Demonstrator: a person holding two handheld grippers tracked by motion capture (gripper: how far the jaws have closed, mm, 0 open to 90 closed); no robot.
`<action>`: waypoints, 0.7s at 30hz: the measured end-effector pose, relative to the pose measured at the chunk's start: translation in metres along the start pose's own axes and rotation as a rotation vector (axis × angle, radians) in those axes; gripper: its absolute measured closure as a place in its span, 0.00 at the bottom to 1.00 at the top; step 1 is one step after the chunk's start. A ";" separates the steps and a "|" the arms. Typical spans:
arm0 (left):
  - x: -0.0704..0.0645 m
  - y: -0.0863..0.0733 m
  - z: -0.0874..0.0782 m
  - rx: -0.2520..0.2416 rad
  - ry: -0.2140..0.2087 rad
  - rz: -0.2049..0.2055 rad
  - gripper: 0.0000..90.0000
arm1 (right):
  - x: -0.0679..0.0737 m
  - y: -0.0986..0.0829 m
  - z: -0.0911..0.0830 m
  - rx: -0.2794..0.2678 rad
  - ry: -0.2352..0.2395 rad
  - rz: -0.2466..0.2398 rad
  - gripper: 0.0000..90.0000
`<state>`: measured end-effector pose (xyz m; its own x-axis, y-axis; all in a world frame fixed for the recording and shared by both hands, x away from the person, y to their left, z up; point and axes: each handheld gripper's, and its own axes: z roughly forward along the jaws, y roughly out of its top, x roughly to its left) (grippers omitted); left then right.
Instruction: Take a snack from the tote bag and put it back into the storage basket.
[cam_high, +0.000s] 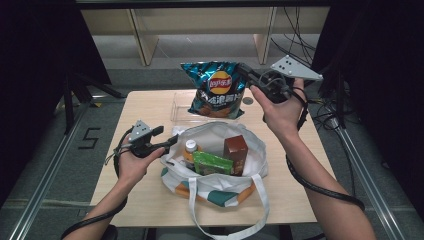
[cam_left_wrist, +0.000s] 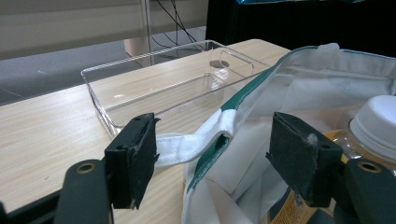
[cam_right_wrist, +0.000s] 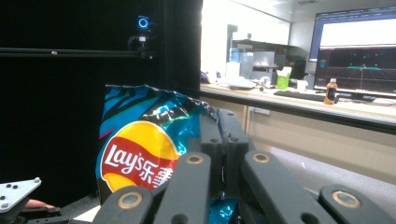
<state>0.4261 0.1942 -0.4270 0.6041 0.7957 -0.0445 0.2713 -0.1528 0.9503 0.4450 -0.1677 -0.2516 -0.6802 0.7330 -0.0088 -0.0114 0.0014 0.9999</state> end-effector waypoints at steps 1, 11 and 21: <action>0.000 0.000 0.000 0.001 0.001 0.002 0.35 | 0.000 0.001 0.001 -0.003 -0.004 -0.002 1.00; 0.001 0.001 0.000 -0.007 -0.002 -0.005 0.35 | -0.003 0.005 0.008 0.000 -0.010 0.002 1.00; 0.001 0.001 -0.001 -0.015 -0.004 -0.007 0.34 | -0.007 0.007 0.019 0.000 -0.027 -0.009 1.00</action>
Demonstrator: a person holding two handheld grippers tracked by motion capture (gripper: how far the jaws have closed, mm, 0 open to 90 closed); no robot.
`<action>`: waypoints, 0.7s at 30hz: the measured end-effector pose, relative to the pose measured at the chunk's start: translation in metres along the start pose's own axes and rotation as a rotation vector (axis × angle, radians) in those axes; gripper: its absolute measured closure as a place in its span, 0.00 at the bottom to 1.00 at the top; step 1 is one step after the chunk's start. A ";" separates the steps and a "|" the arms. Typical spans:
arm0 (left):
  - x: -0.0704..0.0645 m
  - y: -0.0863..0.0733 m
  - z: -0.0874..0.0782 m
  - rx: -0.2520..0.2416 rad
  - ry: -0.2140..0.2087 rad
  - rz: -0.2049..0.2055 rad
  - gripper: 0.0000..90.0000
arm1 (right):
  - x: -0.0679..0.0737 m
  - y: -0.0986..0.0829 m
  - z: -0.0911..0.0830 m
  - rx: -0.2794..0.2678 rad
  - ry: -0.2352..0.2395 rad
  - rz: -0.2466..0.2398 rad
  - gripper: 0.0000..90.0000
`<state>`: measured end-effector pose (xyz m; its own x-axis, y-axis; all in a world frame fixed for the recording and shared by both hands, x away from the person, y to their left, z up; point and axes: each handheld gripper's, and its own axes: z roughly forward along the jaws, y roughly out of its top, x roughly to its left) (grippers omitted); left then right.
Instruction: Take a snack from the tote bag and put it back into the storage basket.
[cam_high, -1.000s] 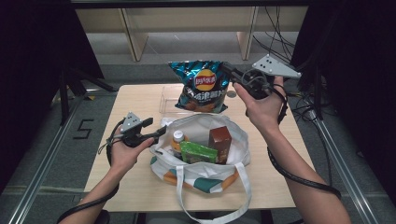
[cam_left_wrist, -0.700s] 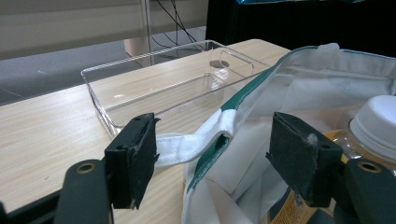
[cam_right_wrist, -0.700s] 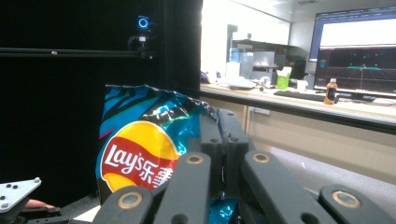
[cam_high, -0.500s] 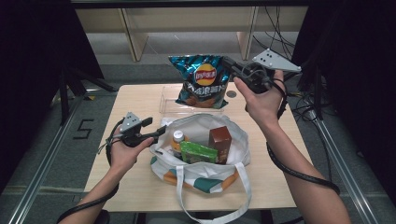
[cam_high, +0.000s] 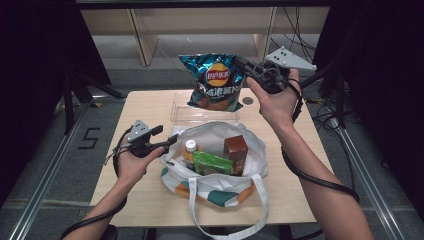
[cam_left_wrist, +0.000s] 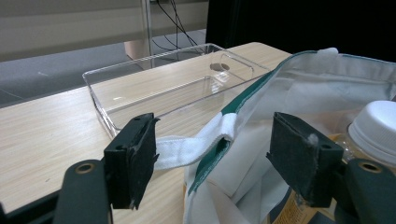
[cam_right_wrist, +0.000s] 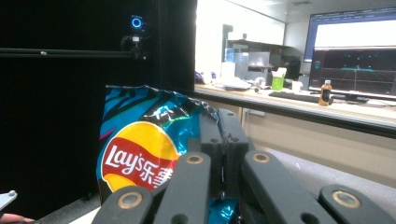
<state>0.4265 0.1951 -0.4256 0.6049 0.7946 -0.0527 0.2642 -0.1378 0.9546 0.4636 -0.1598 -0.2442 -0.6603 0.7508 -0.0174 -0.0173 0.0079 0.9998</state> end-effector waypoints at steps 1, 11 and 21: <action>0.000 0.000 0.000 0.000 0.001 -0.003 0.34 | 0.000 0.000 0.001 -0.001 0.006 0.008 1.00; 0.000 0.001 -0.001 -0.002 0.000 0.000 0.34 | -0.004 -0.003 0.011 0.006 -0.010 0.018 1.00; -0.001 0.002 -0.001 -0.005 -0.005 0.005 0.34 | -0.008 -0.010 0.021 0.028 -0.019 0.036 1.00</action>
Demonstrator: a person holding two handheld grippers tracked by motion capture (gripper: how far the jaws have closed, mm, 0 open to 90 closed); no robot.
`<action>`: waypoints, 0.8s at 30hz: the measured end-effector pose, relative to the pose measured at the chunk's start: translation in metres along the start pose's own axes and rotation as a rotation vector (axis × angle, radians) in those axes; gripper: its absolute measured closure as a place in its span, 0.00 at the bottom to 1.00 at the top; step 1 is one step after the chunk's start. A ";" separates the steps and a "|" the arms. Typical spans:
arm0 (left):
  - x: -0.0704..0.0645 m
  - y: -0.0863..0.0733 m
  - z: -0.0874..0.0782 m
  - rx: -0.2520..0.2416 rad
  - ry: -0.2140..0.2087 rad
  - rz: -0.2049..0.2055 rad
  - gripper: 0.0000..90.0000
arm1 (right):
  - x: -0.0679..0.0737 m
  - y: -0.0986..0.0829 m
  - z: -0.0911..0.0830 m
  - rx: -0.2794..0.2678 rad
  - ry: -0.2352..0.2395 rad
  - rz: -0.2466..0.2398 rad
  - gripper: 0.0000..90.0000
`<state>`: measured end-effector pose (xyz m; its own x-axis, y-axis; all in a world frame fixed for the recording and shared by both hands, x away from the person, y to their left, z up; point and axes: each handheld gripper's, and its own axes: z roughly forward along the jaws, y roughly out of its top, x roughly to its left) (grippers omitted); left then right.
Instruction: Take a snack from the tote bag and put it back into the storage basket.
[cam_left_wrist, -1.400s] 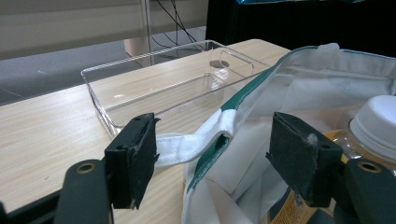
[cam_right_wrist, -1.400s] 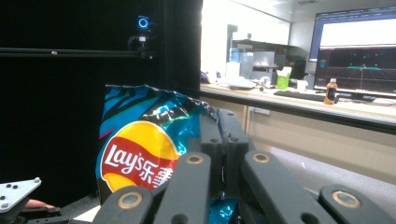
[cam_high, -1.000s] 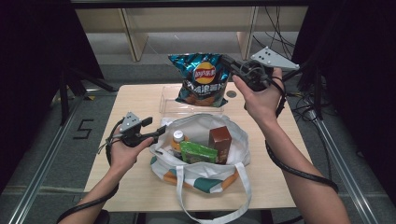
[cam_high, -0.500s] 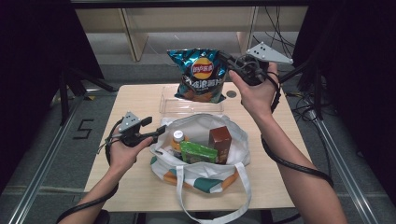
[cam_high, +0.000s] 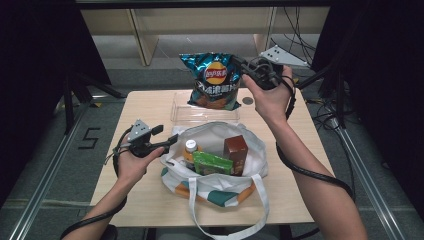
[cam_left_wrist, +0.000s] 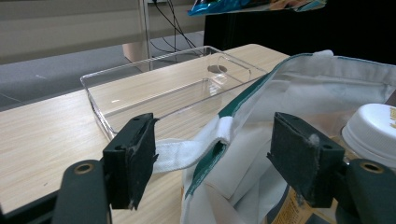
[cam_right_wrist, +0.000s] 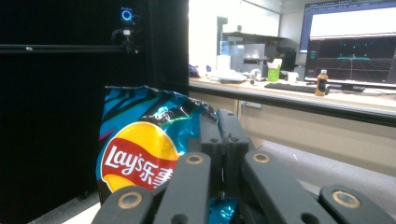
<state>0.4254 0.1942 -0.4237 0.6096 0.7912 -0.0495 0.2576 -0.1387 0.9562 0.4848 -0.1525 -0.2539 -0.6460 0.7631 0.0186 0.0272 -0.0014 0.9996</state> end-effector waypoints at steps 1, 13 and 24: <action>0.000 0.000 0.000 -0.001 0.000 -0.001 0.34 | -0.001 0.000 0.001 0.005 0.000 0.001 1.00; 0.000 0.000 -0.001 0.001 -0.001 0.006 0.34 | -0.011 -0.007 0.014 0.024 -0.026 0.014 1.00; 0.000 0.001 -0.001 -0.001 -0.001 0.014 0.34 | -0.018 -0.011 0.024 0.027 -0.046 0.012 1.00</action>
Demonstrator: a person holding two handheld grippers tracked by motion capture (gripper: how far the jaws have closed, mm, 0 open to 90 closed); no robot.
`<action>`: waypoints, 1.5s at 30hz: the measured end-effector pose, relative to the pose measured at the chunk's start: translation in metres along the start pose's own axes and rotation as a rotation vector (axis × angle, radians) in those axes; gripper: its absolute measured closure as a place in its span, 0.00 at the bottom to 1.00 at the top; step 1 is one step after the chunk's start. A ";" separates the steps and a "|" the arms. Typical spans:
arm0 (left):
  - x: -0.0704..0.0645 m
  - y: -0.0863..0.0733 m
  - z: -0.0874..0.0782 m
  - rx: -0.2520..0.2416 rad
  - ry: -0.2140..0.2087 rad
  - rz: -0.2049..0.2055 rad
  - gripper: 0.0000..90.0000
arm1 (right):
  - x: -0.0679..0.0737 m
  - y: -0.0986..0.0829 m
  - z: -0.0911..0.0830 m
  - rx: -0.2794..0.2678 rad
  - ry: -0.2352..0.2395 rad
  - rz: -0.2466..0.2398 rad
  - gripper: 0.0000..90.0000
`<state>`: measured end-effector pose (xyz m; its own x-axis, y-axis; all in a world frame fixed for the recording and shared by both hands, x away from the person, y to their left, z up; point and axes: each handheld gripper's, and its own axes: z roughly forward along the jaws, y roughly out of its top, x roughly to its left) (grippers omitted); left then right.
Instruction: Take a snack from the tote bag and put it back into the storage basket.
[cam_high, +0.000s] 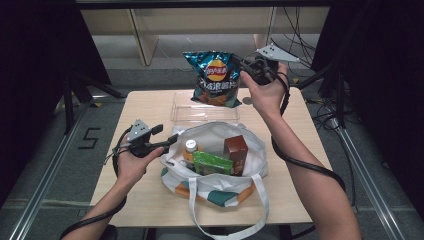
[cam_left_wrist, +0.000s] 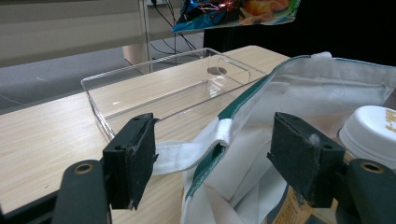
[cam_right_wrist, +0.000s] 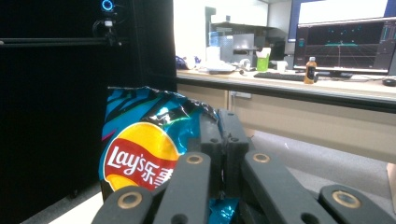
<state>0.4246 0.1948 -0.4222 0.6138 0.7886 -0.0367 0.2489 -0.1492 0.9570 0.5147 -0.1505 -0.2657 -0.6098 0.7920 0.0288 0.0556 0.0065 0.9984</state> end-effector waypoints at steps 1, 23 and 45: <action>0.000 0.000 0.000 0.001 0.000 -0.001 0.34 | 0.000 0.000 0.001 0.004 -0.003 0.016 1.00; -0.003 -0.001 0.002 0.003 -0.010 -0.004 0.34 | -0.008 -0.015 0.023 0.039 -0.024 0.038 1.00; -0.004 0.000 0.002 0.001 -0.016 -0.004 0.33 | -0.019 -0.031 0.045 0.094 -0.067 0.091 1.00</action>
<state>0.4236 0.1907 -0.4229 0.6247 0.7795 -0.0456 0.2522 -0.1462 0.9566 0.5602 -0.1377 -0.2997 -0.5449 0.8309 0.1128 0.1840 -0.0127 0.9828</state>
